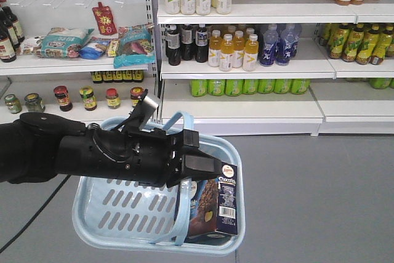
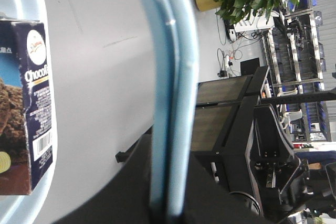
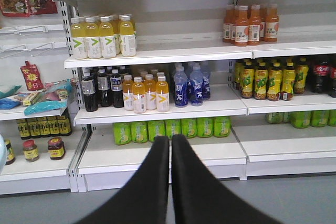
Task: Left arm holds basket, right arm returns cookies
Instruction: 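Hold the basket with the left gripper while driving toward the drink shelves, then hold the basket with the left gripper while turning past the potted plant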
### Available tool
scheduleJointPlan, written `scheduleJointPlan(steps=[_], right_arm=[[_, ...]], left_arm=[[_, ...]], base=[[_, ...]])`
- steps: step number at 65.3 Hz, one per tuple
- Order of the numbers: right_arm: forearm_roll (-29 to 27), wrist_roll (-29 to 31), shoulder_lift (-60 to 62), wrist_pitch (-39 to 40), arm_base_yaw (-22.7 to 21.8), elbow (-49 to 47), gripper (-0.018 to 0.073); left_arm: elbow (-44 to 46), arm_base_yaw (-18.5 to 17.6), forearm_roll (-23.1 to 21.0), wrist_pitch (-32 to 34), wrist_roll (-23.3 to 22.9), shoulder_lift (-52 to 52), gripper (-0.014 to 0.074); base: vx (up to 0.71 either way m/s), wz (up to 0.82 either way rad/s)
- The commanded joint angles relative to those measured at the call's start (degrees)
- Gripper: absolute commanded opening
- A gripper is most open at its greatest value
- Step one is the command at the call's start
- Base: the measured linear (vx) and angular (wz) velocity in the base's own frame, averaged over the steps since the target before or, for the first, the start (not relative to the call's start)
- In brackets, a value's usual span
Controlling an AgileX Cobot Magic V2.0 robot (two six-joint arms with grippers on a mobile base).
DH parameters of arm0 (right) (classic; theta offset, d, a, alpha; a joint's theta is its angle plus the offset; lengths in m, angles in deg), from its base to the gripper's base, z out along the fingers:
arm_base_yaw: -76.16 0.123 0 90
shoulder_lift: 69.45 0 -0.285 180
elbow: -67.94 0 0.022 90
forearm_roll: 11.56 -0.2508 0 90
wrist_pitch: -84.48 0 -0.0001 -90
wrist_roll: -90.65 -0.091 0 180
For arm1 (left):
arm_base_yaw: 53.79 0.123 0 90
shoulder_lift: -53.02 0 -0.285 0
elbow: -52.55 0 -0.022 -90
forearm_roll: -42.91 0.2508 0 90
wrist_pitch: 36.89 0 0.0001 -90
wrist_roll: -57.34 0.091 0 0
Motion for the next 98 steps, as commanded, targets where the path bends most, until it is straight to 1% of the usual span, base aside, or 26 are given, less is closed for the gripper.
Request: scheduleJointPlan(steps=[1, 69, 82, 98], right_arm=[[0.2, 0.3, 0.7, 3.8, -0.3, 0.2, -0.0008], [0.2, 0.3, 0.7, 3.9, -0.3, 0.2, -0.0008], [0.2, 0.3, 0.7, 3.8, -0.3, 0.2, -0.0008], [0.2, 0.3, 0.7, 3.8, -0.3, 0.2, -0.0008]], left_arm=[[1.7, -0.2, -3.6, -2.6, 0.9, 3.0, -0.0006], [1.7, -0.2, -3.6, -2.6, 0.9, 3.0, -0.0006], [1.7, -0.2, -3.6, -2.6, 0.9, 3.0, -0.0006], [1.7, -0.2, -3.6, -2.6, 0.9, 3.0, -0.0006]], base=[[0.32, 0.01], [0.27, -0.02], [0.19, -0.28], [0.16, -0.56]])
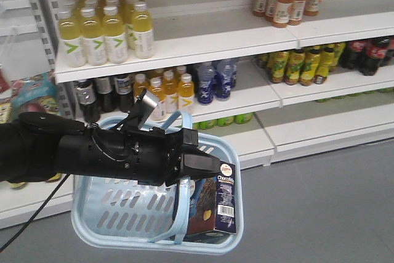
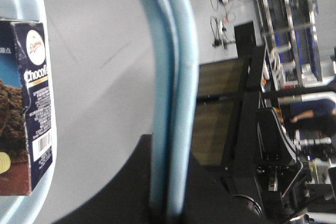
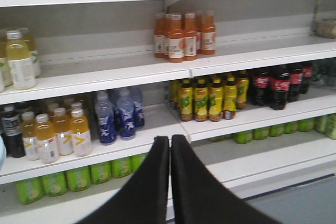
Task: Left arm holds basket, right arm returns cookies
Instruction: 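Hold the basket with the left gripper while turning past the potted plant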
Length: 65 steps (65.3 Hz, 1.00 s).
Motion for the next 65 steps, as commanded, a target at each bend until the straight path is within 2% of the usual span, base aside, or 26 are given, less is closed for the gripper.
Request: scheduleJointPlan(steps=[1, 65], right_arm=[[0.2, 0.3, 0.7, 3.8, -0.3, 0.2, -0.0008], [0.2, 0.3, 0.7, 3.8, -0.3, 0.2, -0.0008]], left_arm=[[1.7, -0.2, -3.6, -3.0, 0.9, 3.0, -0.0006], [1.7, -0.2, -3.6, -3.0, 0.9, 3.0, -0.0006]], base=[[0.15, -0.64], [0.15, -0.58]])
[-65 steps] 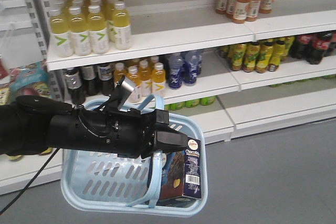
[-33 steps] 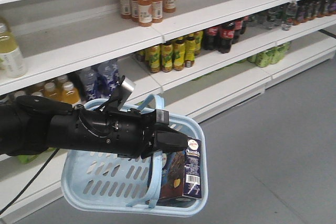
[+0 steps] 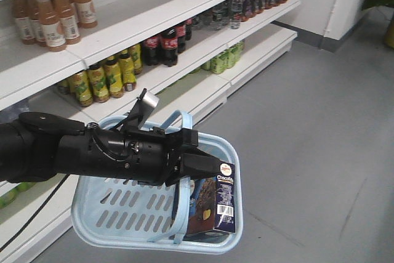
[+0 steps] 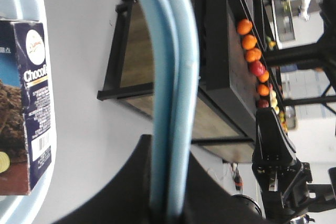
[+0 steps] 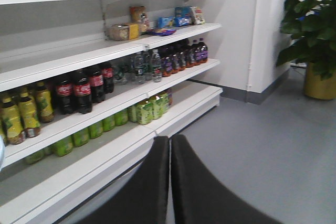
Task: Left arm holds basket, right arm returns cookies
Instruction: 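Hold the basket with the left gripper while turning past the potted plant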
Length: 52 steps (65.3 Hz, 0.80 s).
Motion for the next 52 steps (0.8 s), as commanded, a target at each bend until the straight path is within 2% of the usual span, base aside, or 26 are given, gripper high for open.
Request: scheduleJointPlan(steps=[1, 52], right_arm=[[0.2, 0.3, 0.7, 3.8, -0.3, 0.2, -0.0008], [0.2, 0.3, 0.7, 3.8, -0.3, 0.2, -0.0008]], left_arm=[[1.7, -0.2, -3.6, -3.0, 0.9, 3.0, -0.0006], [1.7, -0.2, -3.6, -3.0, 0.9, 3.0, -0.0006]], base=[[0.14, -0.54], [0.14, -0.54]])
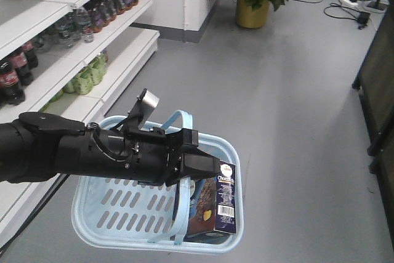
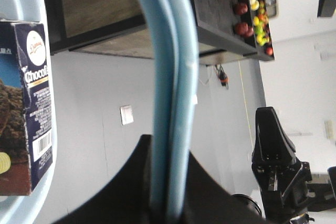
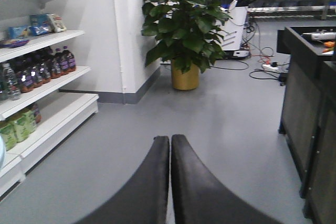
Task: Left arm holds basket, right arm returns cookies
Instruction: 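Hold the basket with the left gripper while turning past the potted plant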
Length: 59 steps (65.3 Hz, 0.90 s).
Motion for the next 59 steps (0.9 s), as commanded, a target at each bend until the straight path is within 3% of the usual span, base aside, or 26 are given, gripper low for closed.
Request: scheduleJointPlan(steps=[1, 33, 59], right_arm=[[0.2, 0.3, 0.7, 3.8, -0.3, 0.2, -0.0008], [0.2, 0.3, 0.7, 3.8, -0.3, 0.2, -0.0008], [0.2, 0.3, 0.7, 3.8, -0.3, 0.2, -0.0008]], left_arm=[[1.7, -0.2, -3.6, -3.0, 0.9, 3.0, -0.0006], [1.7, -0.2, -3.6, -3.0, 0.9, 3.0, -0.0006], [1.7, -0.2, -3.6, -3.0, 0.9, 3.0, -0.0006]], base=[[0.14, -0.52], [0.15, -0.42], [0.2, -0.12]])
